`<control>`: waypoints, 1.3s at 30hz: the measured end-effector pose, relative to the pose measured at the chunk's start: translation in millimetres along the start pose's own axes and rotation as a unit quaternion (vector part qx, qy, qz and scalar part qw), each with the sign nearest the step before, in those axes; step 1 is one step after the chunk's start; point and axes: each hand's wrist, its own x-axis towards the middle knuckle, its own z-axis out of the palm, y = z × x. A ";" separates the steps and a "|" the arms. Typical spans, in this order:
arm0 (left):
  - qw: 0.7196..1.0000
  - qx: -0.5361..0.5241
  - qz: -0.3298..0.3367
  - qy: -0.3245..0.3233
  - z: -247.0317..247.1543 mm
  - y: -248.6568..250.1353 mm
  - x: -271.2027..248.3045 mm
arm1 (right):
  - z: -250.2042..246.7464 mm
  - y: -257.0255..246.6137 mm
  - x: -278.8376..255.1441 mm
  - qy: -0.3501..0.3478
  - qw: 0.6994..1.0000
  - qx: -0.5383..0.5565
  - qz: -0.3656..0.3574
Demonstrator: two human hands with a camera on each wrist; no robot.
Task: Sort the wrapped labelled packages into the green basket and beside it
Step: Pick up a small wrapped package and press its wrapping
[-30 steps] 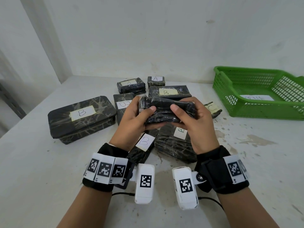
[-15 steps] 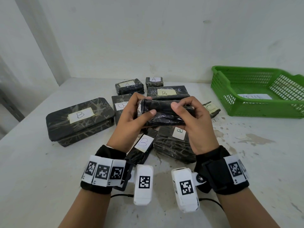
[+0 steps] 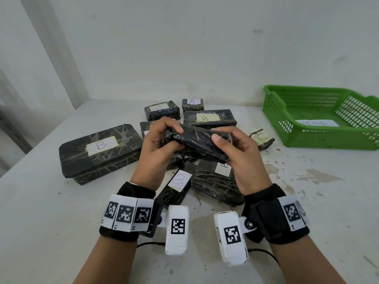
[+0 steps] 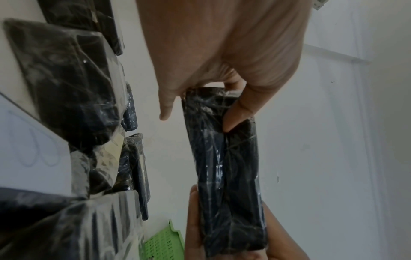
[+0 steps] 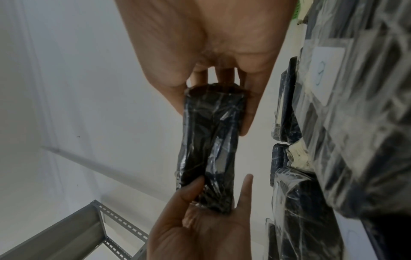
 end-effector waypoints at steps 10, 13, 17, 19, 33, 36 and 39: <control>0.993 -0.018 -0.111 0.047 10.8 6.0 -0.9 | 1.6 0.8 0.2 0.002 0.999 -0.021 -0.046; 0.995 0.023 -0.056 0.084 10.5 4.0 -1.7 | 3.9 0.8 0.2 -0.003 1.000 -0.010 -0.009; 0.996 0.029 -0.053 0.072 10.9 3.9 -1.8 | 7.3 -0.7 -2.3 -0.009 1.000 0.014 0.005; 0.996 0.002 -0.076 0.052 13.7 6.2 -2.9 | 7.4 -1.1 -3.2 0.013 1.000 0.001 -0.015; 0.997 -0.002 -0.074 0.025 15.8 7.1 -4.4 | 7.0 1.1 -2.8 0.032 0.996 -0.062 -0.052; 0.998 0.018 -0.063 0.025 13.8 4.6 -3.9 | 8.2 -0.8 -3.6 0.025 0.998 -0.055 -0.032; 0.998 0.033 -0.050 0.019 13.0 2.3 -3.8 | 10.1 -1.7 -5.4 0.014 0.997 -0.068 0.017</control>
